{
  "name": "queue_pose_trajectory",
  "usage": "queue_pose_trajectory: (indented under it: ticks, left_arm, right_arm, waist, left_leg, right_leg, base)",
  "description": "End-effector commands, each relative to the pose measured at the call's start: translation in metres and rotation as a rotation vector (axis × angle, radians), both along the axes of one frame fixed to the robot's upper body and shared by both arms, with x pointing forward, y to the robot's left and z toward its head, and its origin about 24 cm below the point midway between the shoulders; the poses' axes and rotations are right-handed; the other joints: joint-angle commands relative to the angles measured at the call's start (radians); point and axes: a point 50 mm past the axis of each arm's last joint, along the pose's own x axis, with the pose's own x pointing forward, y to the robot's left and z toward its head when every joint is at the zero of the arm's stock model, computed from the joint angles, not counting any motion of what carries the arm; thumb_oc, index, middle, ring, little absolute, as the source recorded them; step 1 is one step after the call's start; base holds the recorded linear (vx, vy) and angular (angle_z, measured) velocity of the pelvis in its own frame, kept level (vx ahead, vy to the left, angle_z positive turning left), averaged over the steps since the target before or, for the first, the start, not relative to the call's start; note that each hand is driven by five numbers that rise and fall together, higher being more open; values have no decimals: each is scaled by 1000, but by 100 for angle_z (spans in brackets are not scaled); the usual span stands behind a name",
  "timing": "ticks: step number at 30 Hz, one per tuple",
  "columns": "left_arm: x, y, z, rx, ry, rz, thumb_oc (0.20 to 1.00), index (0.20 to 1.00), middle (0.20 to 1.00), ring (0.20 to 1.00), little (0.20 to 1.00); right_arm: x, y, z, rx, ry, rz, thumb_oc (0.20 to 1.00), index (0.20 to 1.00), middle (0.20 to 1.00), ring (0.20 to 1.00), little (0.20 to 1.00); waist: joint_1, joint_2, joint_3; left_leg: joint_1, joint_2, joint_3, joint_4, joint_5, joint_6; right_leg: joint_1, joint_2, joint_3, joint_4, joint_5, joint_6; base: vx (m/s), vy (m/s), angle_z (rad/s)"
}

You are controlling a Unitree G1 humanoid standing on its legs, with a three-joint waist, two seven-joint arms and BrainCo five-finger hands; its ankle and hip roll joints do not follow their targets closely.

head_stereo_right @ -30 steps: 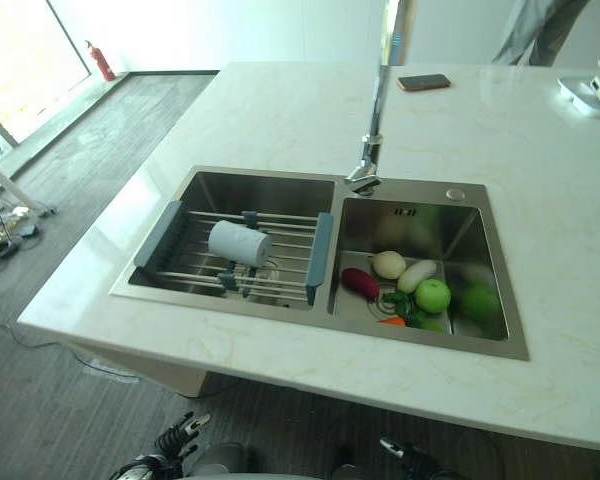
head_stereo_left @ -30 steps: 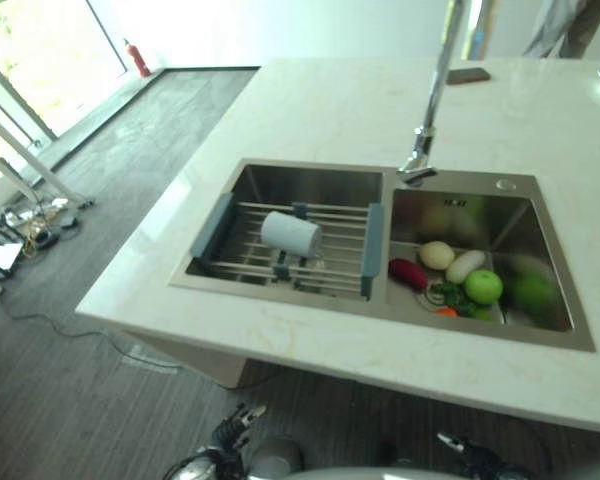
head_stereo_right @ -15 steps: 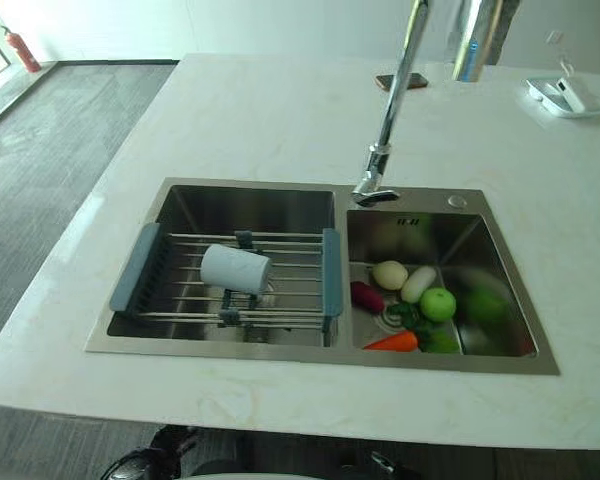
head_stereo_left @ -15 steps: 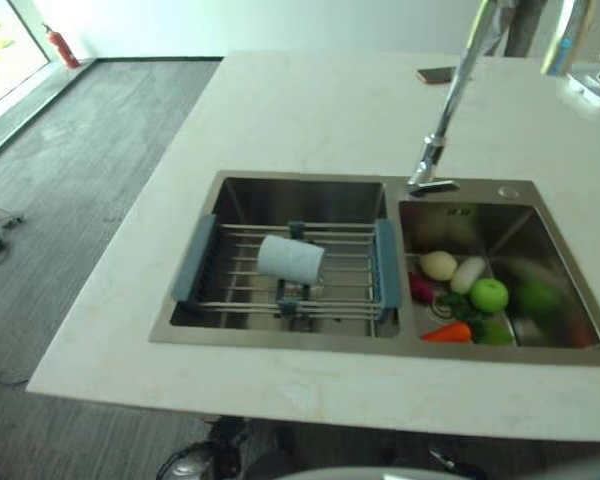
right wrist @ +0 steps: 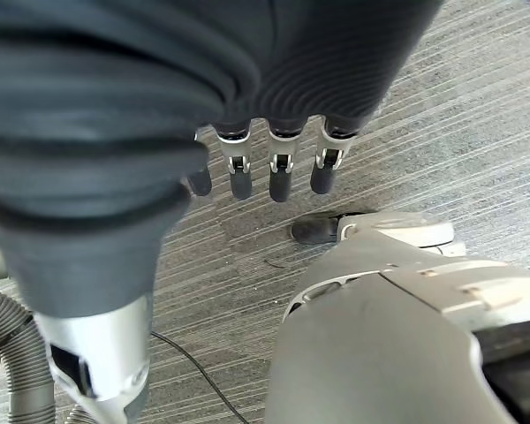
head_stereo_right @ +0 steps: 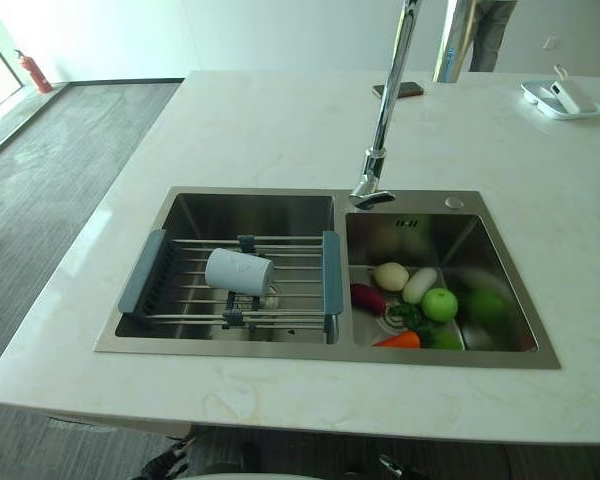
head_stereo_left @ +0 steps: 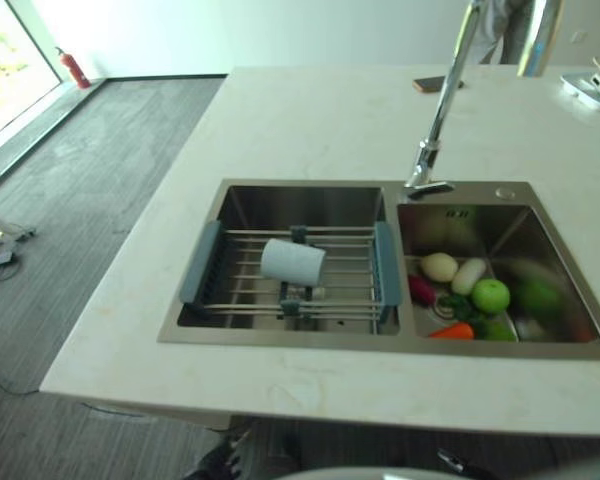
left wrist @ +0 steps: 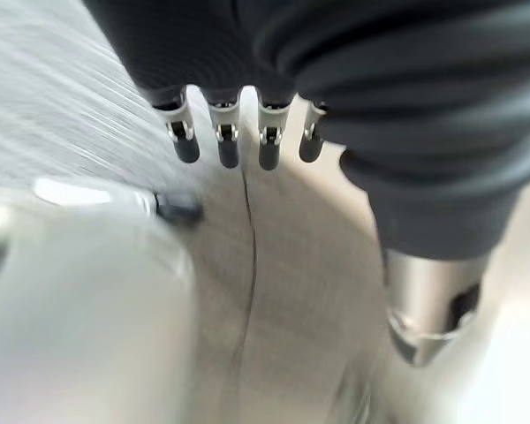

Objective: Place the dishes in the dishwasher.

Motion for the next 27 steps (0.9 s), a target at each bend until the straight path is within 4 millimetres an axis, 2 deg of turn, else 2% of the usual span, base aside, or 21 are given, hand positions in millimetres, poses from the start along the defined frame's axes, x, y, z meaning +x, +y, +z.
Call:
queue_pose_trajectory:
  ticks: [1, 4, 6, 7, 9, 12, 14, 16, 18, 20, 21, 22, 25, 26, 27]
  left_arm:
    - [-6, 28, 6, 52, -31, 419, 1000, 1000, 1000, 1000, 1000]
    - [-19, 60, 18, 166, -115, 589, 1000, 1000, 1000, 1000, 1000]
    - [-16, 78, 28, 213, -223, 631, 1000, 1000, 1000, 1000, 1000]
    - [-5, 89, 37, 257, -295, 616, 1000, 1000, 1000, 1000, 1000]
    - [5, 98, 46, 305, -335, 608, 1000, 1000, 1000, 1000, 1000]
    - [27, 123, 72, 452, -401, 536, 1000, 1000, 1000, 1000, 1000]
    - [39, 134, 85, 478, -451, 506, 1000, 1000, 1000, 1000, 1000]
    - [54, 153, 108, 577, -485, 453, 1000, 1000, 1000, 1000, 1000]
    - [68, 176, 138, 699, -533, 419, 1000, 1000, 1000, 1000, 1000]
    - [83, 205, 185, 867, -559, 337, 1000, 1000, 1000, 1000, 1000]
    - [85, 214, 201, 977, -514, 282, 1000, 1000, 1000, 1000, 1000]
    - [93, 227, 236, 1242, -396, 90, 1000, 1000, 1000, 1000, 1000]
    - [114, 243, 310, 1443, -425, -45, 1000, 1000, 1000, 1000, 1000]
    - [128, 242, 354, 1568, -447, -110, 1000, 1000, 1000, 1000, 1000]
    - [135, 240, 374, 1617, -468, -135, 1000, 1000, 1000, 1000, 1000]
  right_arm:
    - [16, -13, 6, -31, -46, -39, 1000, 1000, 1000, 1000, 1000]
    - [11, -23, 8, -46, -27, -51, 1000, 1000, 1000, 1000, 1000]
    - [6, -30, 9, -59, -20, -60, 1000, 1000, 1000, 1000, 1000]
    - [2, -33, 10, -62, -21, -76, 1000, 1000, 1000, 1000, 1000]
    - [0, -34, 10, -63, -23, -84, 1000, 1000, 1000, 1000, 1000]
    - [-3, -32, 9, -67, -20, -78, 1000, 1000, 1000, 1000, 1000]
    - [-5, -31, 9, -67, -17, -76, 1000, 1000, 1000, 1000, 1000]
    - [-6, -29, 8, -68, -14, -71, 1000, 1000, 1000, 1000, 1000]
    - [-5, -28, 8, -72, -10, -67, 1000, 1000, 1000, 1000, 1000]
    - [-6, -29, 8, -76, -4, -72, 1000, 1000, 1000, 1000, 1000]
    - [-6, -29, 8, -77, 0, -75, 1000, 1000, 1000, 1000, 1000]
    - [-6, -30, 8, -77, 9, -70, 1000, 1000, 1000, 1000, 1000]
    - [-9, -31, 8, -78, 21, -57, 1000, 1000, 1000, 1000, 1000]
    - [-11, -33, 8, -77, 22, -66, 1000, 1000, 1000, 1000, 1000]
    - [-11, -34, 8, -76, 21, -76, 1000, 1000, 1000, 1000, 1000]
  waist:
    - [39, 15, 40]
    - [49, 25, 27]
    - [56, 35, 20]
    - [61, 41, 14]
    - [65, 47, 11]
    - [71, 62, 5]
    - [73, 68, 0]
    - [71, 74, -7]
    - [66, 79, -13]
    - [59, 86, -19]
    - [57, 88, -19]
    - [51, 92, -19]
    - [44, 97, -22]
    - [38, 99, -25]
    - [35, 101, -26]
  left_leg:
    - [45, 11, -16, 23, -153, 3]
    - [38, 14, -24, 20, -147, -2]
    - [37, 15, -30, 19, -146, -5]
    - [36, 14, -35, 18, -146, -6]
    - [35, 14, -39, 17, -147, -6]
    - [30, 15, -46, 18, -146, -6]
    - [29, 14, -48, 18, -146, -5]
    - [28, 13, -48, 17, -148, -5]
    - [31, 14, -43, 16, -149, -4]
    - [35, 17, -32, 16, -149, -5]
    - [39, 19, -28, 17, -153, -6]
    - [40, 20, -21, 17, -152, -6]
    - [43, 21, -9, 17, -152, -5]
    - [44, 22, -3, 17, -152, -7]
    - [45, 23, 0, 16, -152, -7]
  right_leg:
    - [-24, -53, -67, 43, -31, 28]
    - [-22, -53, -79, 33, -33, 24]
    - [-17, -51, -87, 28, -36, 23]
    - [-15, -50, -92, 23, -37, 24]
    - [-15, -49, -95, 22, -38, 26]
    - [-19, -45, -94, 23, -44, 25]
    - [-19, -42, -94, 20, -46, 25]
    - [-17, -40, -91, 13, -47, 27]
    - [-16, -39, -88, 10, -48, 27]
    - [-14, -36, -83, 9, -49, 26]
    - [-11, -35, -80, 8, -51, 26]
    - [-12, -33, -75, 8, -51, 26]
    - [-12, -29, -67, 3, -47, 27]
    - [-10, -27, -64, -1, -44, 30]
    - [-10, -25, -60, -3, -42, 32]
  base:
    - [42, 15, 11]
    - [31, 18, 16]
    - [32, 11, 11]
    - [34, -10, 13]
    - [13, -7, 4]
    - [0, 0, 0]
    - [0, 0, 0]
    - [6, -17, -1]
    - [29, -30, -1]
    - [42, -17, -1]
    - [33, -2, -2]
    - [0, 0, 0]
    - [23, -7, -6]
    - [49, -24, -9]
    - [41, -32, -9]
